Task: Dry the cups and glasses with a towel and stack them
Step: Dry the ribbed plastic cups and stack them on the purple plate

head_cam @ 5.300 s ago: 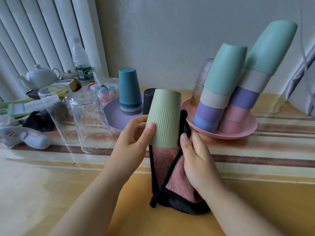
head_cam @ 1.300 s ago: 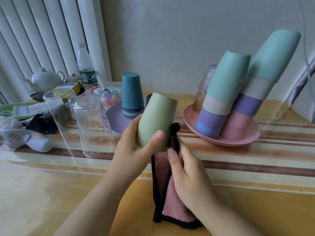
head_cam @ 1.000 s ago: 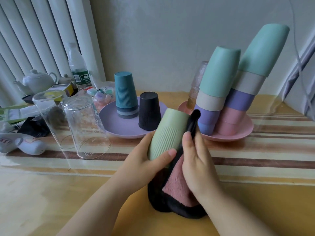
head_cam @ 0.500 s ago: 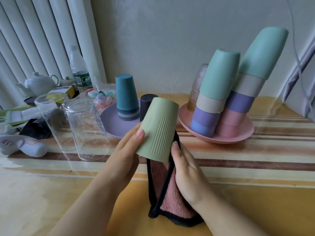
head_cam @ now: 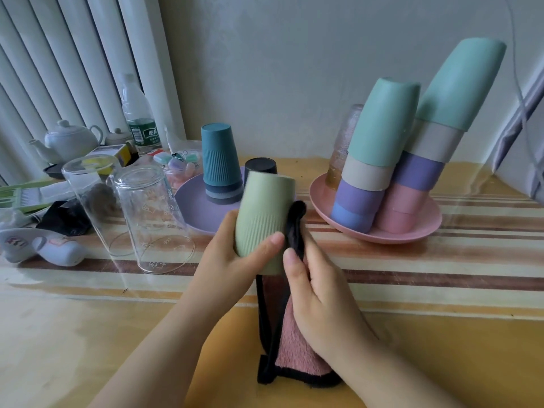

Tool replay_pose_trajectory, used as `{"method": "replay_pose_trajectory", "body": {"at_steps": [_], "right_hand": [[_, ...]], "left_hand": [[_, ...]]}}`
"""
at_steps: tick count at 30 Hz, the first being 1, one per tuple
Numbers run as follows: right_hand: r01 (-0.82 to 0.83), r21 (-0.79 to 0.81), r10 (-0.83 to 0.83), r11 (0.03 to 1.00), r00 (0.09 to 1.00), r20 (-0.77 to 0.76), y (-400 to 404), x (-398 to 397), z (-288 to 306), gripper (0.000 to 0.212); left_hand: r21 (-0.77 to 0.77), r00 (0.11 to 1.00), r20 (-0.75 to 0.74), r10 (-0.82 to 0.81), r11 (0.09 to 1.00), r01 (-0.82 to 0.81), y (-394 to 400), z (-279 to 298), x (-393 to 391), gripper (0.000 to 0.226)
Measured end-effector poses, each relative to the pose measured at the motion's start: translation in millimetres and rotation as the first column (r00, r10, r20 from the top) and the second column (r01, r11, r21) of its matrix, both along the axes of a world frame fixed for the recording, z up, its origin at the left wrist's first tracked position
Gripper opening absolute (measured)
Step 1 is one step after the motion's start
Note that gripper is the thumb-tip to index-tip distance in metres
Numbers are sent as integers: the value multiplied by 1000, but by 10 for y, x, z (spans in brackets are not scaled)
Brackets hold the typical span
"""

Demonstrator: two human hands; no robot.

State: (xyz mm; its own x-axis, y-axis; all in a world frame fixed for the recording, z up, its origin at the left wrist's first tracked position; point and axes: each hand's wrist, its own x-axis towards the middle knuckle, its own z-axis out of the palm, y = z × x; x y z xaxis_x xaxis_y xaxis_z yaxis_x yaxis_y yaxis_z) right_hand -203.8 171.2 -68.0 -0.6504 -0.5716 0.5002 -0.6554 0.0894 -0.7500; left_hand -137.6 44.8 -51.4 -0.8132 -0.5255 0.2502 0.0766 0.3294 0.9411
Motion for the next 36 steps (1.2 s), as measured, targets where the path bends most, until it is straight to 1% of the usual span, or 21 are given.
{"method": "replay_pose_trajectory", "body": {"at_steps": [2, 4, 7, 10, 12, 13, 14, 15, 16, 17, 18, 19, 21, 22, 24, 26, 29, 31, 32, 34, 36], "right_hand": [[-7, -161, 26, 987, 993, 116, 28, -64, 63, 45], [24, -264, 26, 964, 982, 185, 75, -134, 152, 48], [32, -343, 85, 939, 943, 321, 147, -150, 233, 40], [-29, -341, 169, 940, 906, 388, 123, -92, 215, 33], [-78, -274, 192, 959, 889, 416, 88, -81, 145, 35], [-92, -205, 174, 974, 885, 431, 78, -95, 77, 41], [-99, -125, 144, 987, 888, 437, 70, -106, 11, 55], [-97, -35, 103, 995, 898, 429, 62, -112, -47, 73], [-92, 42, 66, 995, 905, 419, 38, -110, -87, 85], [-96, 70, 59, 993, 910, 411, 20, -98, -98, 89], [-99, 58, 67, 993, 911, 406, 14, -98, -94, 86], [-95, 13, 81, 995, 909, 409, 16, -98, -75, 76], [-57, -128, 108, 990, 896, 430, 41, -92, 5, 43], [-39, -179, 111, 983, 905, 411, 54, -86, 48, 34], [-12, -195, 77, 981, 941, 329, 60, -82, 71, 34], [6, -156, 35, 988, 967, 254, 30, -88, 21, 40], [35, -36, -29, 999, 989, 143, -5, -59, -50, 45], [18, 42, -19, 999, 999, 38, -11, -22, -50, 44], [0, 51, 0, 999, 1000, 6, -14, -2, -38, 45], [-23, 48, 24, 999, 999, -21, -7, 20, -15, 52], [-40, -6, 40, 999, 999, 31, 12, 14, 36, 51]], "left_hand": [[22, 987, 62, -147, 989, 146, 45, -22, -6, 49], [22, 956, 106, -273, 962, 272, 104, -44, -6, 56], [100, 926, 51, -373, 925, 367, 165, -18, 14, 53], [224, 925, -63, -374, 898, 378, 165, -9, 42, 46], [280, 940, -104, -326, 897, 342, 113, -12, 43, 46], [301, 949, -111, -294, 900, 314, 77, -11, 43, 53], [313, 959, -113, -260, 907, 283, 31, -12, 43, 61], [320, 967, -115, -228, 913, 254, -4, -7, 48, 63], [324, 972, -121, -202, 918, 231, -36, 2, 53, 57], [326, 974, -127, -185, 920, 218, -54, 15, 55, 50], [321, 975, -127, -181, 923, 213, -62, 29, 52, 45], [307, 975, -125, -182, 928, 212, -60, 39, 46, 44], [258, 976, -138, -166, 946, 198, -70, 28, 22, 48], [235, 977, -158, -146, 955, 181, -71, 29, 12, 48], [174, 976, -194, -101, 975, 136, -58, 59, 11, 38], [118, 979, -190, -79, 988, 103, -31, 79, 15, 31], [102, 987, -140, -74, 991, 88, 1, 71, 22, 46], [33, 996, -88, -7, 999, 9, 16, 60, 19, 65], [-3, 997, -71, 41, 999, -41, 15, 54, 19, 67], [-41, 996, -63, 66, 997, -69, 10, 41, 16, 62], [-27, 999, -45, -20, 999, 19, 27, 23, -10, 57]]}}
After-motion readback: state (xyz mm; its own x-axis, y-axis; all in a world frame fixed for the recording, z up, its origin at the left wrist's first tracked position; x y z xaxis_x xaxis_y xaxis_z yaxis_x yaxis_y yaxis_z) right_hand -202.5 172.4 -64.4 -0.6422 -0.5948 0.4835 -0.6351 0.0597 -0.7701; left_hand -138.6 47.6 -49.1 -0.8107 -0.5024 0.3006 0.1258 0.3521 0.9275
